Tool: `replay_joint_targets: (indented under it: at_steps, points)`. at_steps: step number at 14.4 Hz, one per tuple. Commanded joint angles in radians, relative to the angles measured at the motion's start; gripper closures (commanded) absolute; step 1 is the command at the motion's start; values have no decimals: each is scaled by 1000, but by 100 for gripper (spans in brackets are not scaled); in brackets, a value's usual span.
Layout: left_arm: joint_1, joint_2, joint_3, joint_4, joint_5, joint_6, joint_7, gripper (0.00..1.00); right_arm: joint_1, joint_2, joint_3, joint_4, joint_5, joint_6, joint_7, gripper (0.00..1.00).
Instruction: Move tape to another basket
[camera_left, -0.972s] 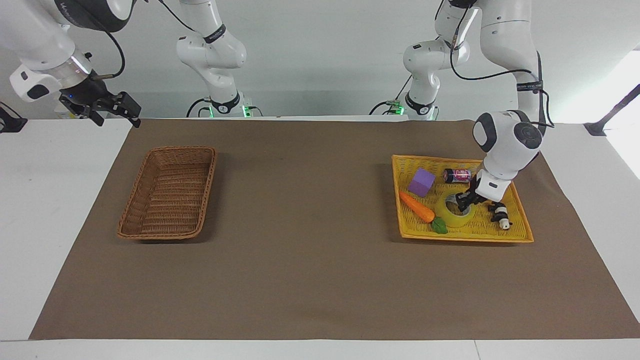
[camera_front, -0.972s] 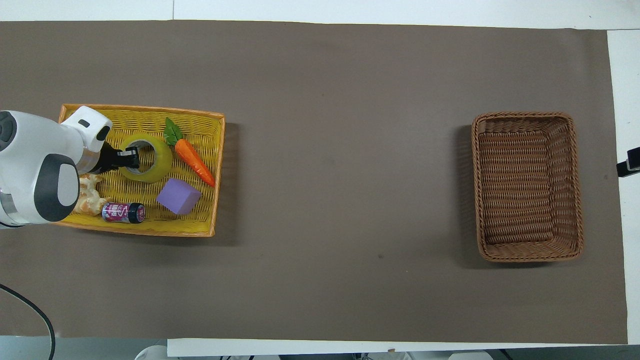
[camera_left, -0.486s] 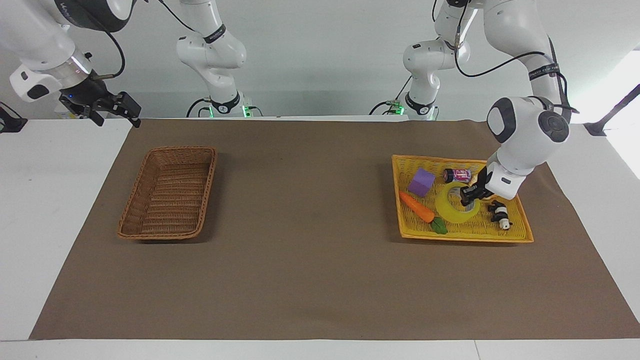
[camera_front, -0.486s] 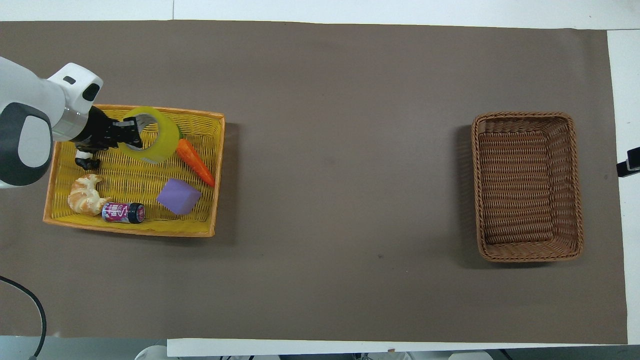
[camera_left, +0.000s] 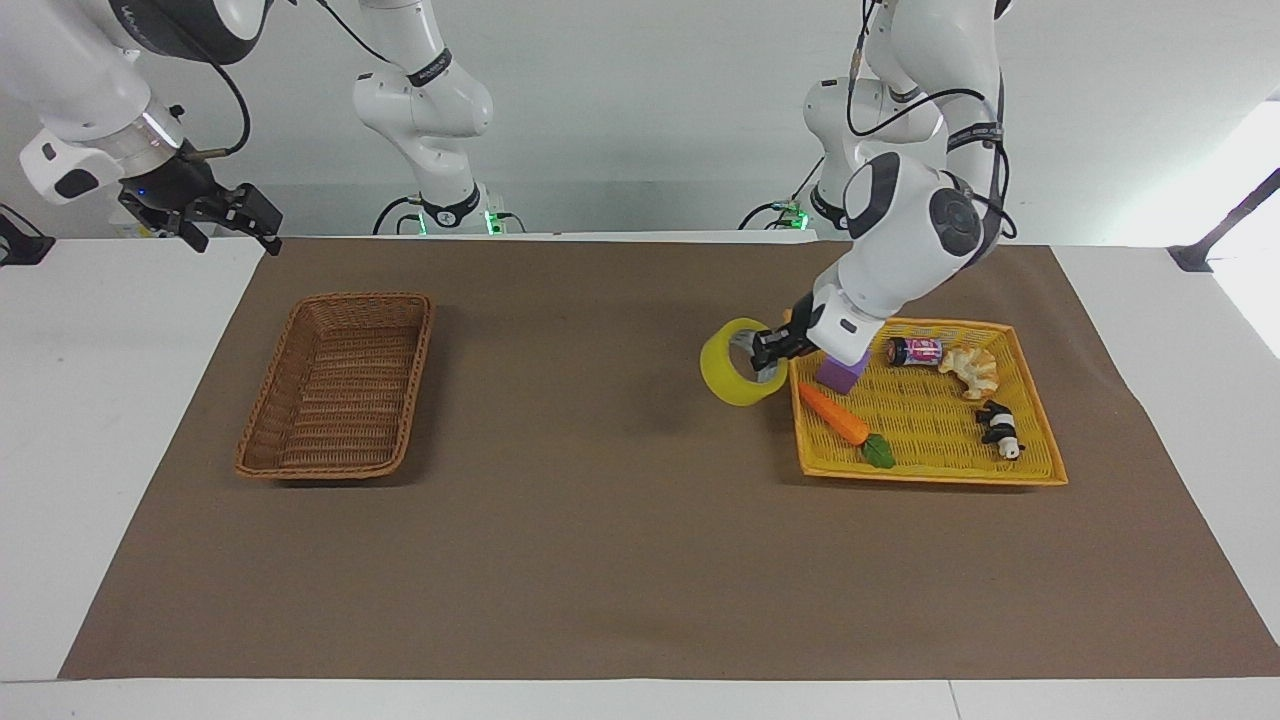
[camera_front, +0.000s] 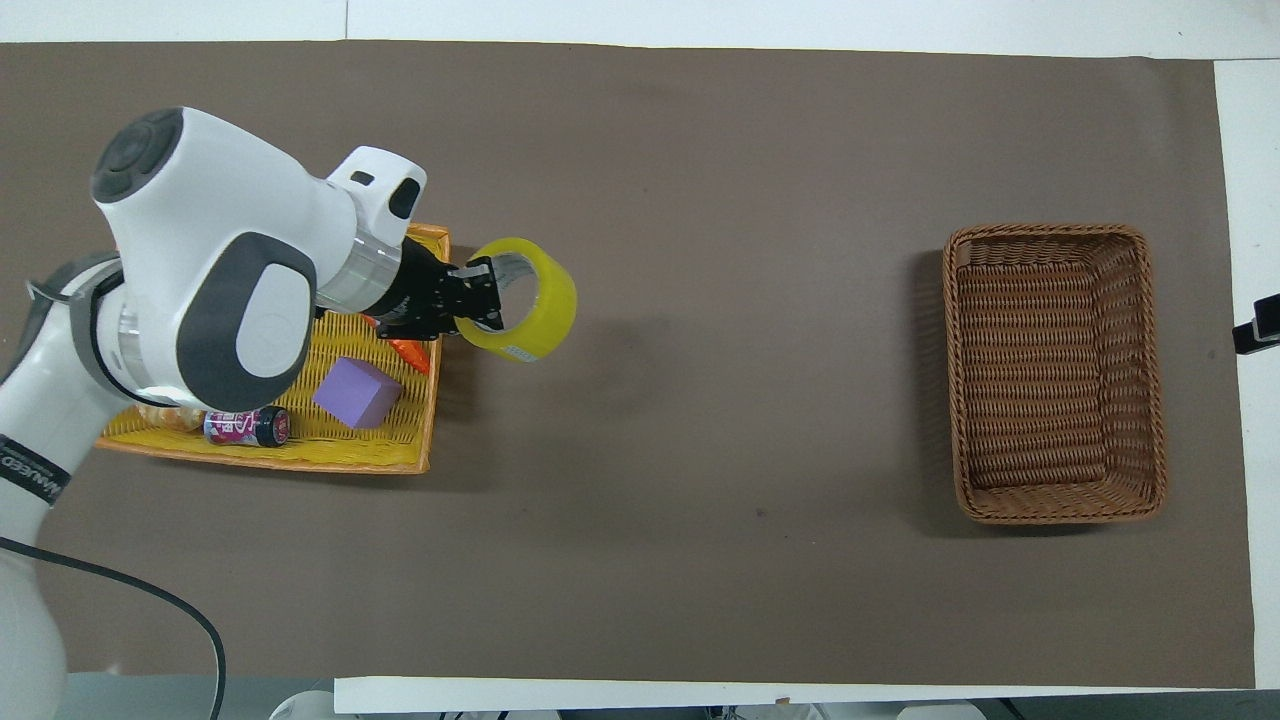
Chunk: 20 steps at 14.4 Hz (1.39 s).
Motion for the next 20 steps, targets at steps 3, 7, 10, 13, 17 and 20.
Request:
replay_joint_targets:
  at_steps: [3, 7, 10, 13, 17, 20]
  points:
    - [-220, -12, 16, 86, -26, 22, -187, 100, -5, -8, 4, -9, -2, -9, 12, 1]
    - [-218, -6, 17, 134, -25, 19, -197, 100, -5, -8, 4, -9, -2, -9, 13, 1]
    - [-212, -12, 17, 134, -22, 10, -194, 100, -5, -8, 4, -9, -4, -9, 12, 1]
    - [-217, -12, 19, 131, -19, 21, -189, 100, -5, -8, 4, -9, -4, -9, 12, 1]
    - [-214, -12, 19, 128, -19, 24, -191, 100, 4, -10, 15, -9, -1, -35, 9, 1]
    - [-212, -15, 19, 120, -16, 18, -191, 100, 13, -8, 23, -11, 187, -25, -46, 1]
